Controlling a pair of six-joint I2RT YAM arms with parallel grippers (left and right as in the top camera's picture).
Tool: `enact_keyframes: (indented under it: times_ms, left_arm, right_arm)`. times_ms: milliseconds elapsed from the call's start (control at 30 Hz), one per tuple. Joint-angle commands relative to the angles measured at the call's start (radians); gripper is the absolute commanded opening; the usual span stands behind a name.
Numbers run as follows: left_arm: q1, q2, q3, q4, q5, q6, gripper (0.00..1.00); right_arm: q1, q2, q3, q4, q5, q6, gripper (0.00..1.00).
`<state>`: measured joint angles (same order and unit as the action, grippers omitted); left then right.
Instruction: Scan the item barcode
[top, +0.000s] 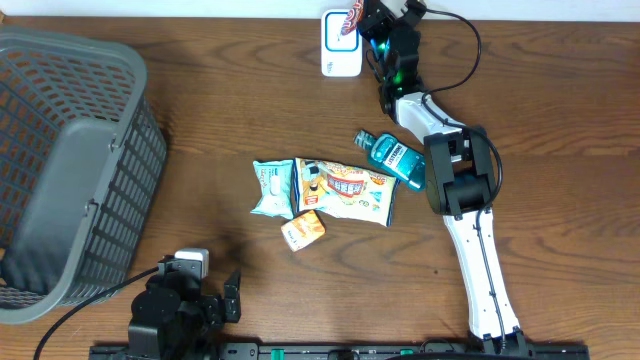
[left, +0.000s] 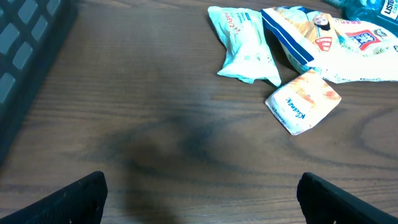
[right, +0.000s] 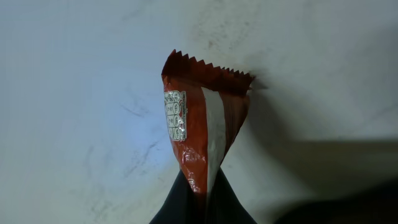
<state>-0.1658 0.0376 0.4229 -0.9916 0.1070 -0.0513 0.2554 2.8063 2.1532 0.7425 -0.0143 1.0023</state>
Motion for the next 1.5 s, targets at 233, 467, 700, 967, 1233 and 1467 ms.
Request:
enact_keyframes:
  times_ms: [233, 467, 700, 967, 1233, 1467]
  left_arm:
    - [-0.003, -0.001, 0.004, -0.002, 0.013, 0.006, 0.98]
    - [-0.003, -0.001, 0.004, -0.002, 0.013, 0.006, 0.98]
    - [-0.003, -0.001, 0.004, -0.002, 0.013, 0.006, 0.98]
    - [-0.003, -0.001, 0.004, -0.002, 0.013, 0.006, 0.98]
    - [-0.003, -0.001, 0.004, -0.002, 0.013, 0.006, 0.98]
    - [-0.003, -0.001, 0.004, -0.002, 0.013, 0.006, 0.98]
  right_arm:
    - [0.011, 0.003, 0.020, -0.028, -0.284, -0.391, 0.01]
    - [0.011, 0.003, 0.020, -0.029, -0.283, -0.415, 0.01]
    - [0.017, 0.003, 0.021, -0.012, -0.301, -0.600, 0.01]
    - [-0.046, -0.077, 0.021, 0.051, -0.621, -0.610, 0.01]
    - [-0.054, -0.352, 0.021, -0.679, -0.638, -1.027, 0.01]
    - [-0.057, -0.624, 0.021, -1.260, 0.124, -1.220, 0.01]
